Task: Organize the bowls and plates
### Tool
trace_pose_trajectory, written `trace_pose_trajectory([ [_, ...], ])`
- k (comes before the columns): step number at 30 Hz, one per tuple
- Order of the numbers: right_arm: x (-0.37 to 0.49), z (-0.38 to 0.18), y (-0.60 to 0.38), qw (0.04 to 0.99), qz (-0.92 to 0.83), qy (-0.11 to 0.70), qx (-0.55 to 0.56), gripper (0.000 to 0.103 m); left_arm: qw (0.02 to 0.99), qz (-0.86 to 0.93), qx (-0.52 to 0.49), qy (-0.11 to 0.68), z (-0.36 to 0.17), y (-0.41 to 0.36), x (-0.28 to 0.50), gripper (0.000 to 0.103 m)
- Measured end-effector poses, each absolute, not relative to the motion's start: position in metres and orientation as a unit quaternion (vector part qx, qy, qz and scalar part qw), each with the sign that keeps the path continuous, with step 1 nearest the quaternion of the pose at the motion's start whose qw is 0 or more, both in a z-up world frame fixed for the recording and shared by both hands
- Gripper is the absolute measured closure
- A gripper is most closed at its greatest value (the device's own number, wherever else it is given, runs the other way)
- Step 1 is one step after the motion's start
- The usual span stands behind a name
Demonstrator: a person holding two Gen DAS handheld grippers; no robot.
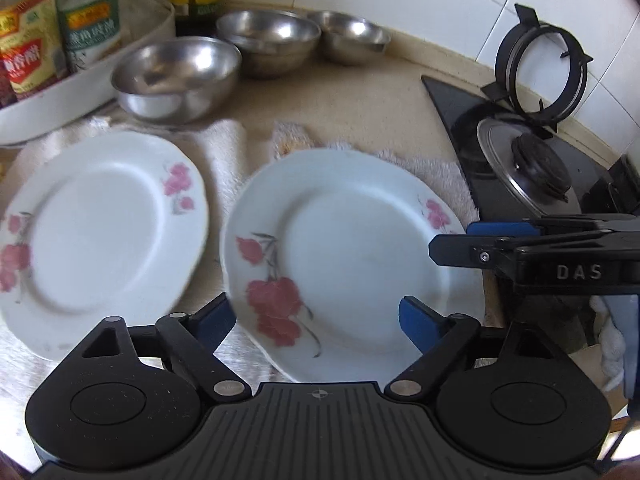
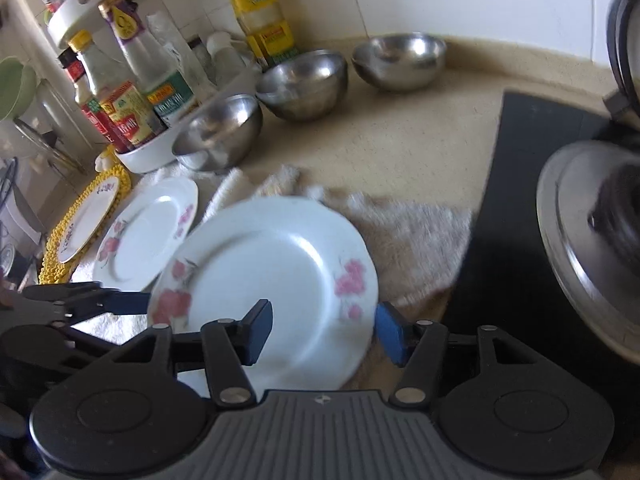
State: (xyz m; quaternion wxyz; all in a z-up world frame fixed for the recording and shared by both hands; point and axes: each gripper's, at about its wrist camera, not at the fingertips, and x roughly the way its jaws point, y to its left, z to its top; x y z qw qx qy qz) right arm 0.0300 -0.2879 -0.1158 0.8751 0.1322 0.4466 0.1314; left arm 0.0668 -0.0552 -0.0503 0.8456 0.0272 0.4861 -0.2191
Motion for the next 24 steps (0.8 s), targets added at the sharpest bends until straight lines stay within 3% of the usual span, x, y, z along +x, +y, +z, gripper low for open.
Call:
trace_pose_trajectory([
  [2,0.034,-0.110,-0.284,0.882,0.148,0.431,0.124,0.043,0.858,-0.198,0.031,0.472,-0.041,-0.043,0.065,0.004],
  [14,0.084,-0.087,-0.198,0.882,0.239,0.399,0.073,0.043,0.876,-0.057,-0.070,0.473,-0.033,0.062,0.096,0.004],
  [24,0.130,-0.101,-0.132,0.859,0.261,0.436,0.059,0.043,0.864,-0.082,-0.078,0.490,-0.045,0.091,0.112,0.005],
])
